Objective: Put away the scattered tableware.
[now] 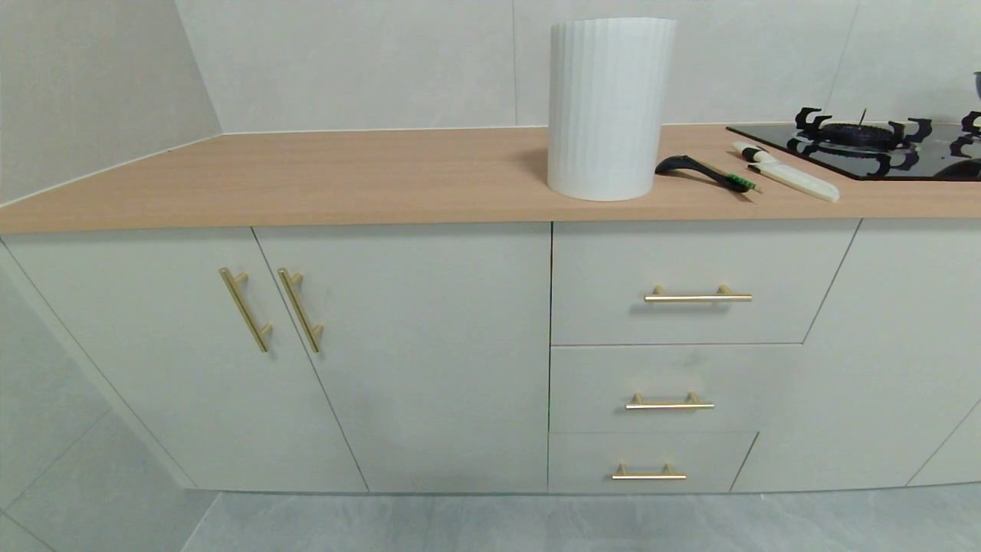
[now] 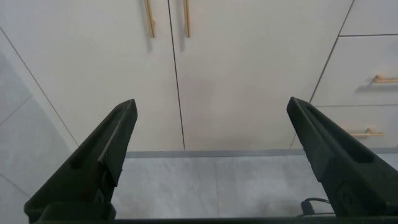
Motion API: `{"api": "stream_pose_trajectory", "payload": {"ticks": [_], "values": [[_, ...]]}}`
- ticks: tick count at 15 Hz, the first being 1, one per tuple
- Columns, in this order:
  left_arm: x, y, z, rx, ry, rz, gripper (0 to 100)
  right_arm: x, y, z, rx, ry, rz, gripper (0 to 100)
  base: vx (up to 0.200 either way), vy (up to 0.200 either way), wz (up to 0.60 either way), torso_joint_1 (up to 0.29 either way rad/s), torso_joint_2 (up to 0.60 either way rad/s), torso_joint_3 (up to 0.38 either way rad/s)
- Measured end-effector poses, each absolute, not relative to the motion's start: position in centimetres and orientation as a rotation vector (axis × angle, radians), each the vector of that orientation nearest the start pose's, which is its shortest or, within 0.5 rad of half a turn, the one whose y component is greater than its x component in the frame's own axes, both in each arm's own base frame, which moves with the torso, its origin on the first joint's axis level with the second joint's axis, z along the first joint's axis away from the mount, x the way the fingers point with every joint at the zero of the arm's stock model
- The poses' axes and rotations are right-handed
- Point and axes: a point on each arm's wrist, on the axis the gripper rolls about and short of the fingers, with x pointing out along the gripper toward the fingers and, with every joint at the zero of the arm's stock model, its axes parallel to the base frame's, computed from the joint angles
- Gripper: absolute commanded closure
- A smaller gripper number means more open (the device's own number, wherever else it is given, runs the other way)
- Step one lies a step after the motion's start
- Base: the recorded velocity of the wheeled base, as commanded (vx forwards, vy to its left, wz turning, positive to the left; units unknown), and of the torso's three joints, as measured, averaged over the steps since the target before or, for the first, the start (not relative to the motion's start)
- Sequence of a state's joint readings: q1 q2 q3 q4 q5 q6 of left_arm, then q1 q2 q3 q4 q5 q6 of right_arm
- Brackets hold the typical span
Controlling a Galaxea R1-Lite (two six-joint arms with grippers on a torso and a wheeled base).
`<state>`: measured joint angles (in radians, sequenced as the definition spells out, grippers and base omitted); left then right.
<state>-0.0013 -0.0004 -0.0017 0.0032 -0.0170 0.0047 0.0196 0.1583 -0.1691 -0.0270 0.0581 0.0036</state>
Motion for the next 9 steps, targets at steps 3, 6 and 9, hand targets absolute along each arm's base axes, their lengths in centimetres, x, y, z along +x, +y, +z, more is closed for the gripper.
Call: {"api": "stream_pose_trajectory", "payload": {"ticks": [3, 6, 9], "values": [[-2.3, 0.0, 7.6, 0.004, 0.001, -0.019, 0, 0.3, 0.2, 15.7, 0.001, 0.073, 0.122, 0, 0.0, 0.0, 0.0, 0.0, 0.0, 0.0], [-2.3, 0.0, 7.6, 0.004, 0.001, -0.018, 0, 3.7, 0.5, 18.8, -0.004, 0.168, 0.166, 0, 0.0, 0.0, 0.0, 0.0, 0.0, 0.0], [-2.3, 0.0, 7.6, 0.005, 0.001, -0.019, 0, 7.4, 1.3, 20.7, -0.013, 0.258, 0.22, 0, 0.0, 0.0, 0.0, 0.0, 0.0, 0.0]]}}
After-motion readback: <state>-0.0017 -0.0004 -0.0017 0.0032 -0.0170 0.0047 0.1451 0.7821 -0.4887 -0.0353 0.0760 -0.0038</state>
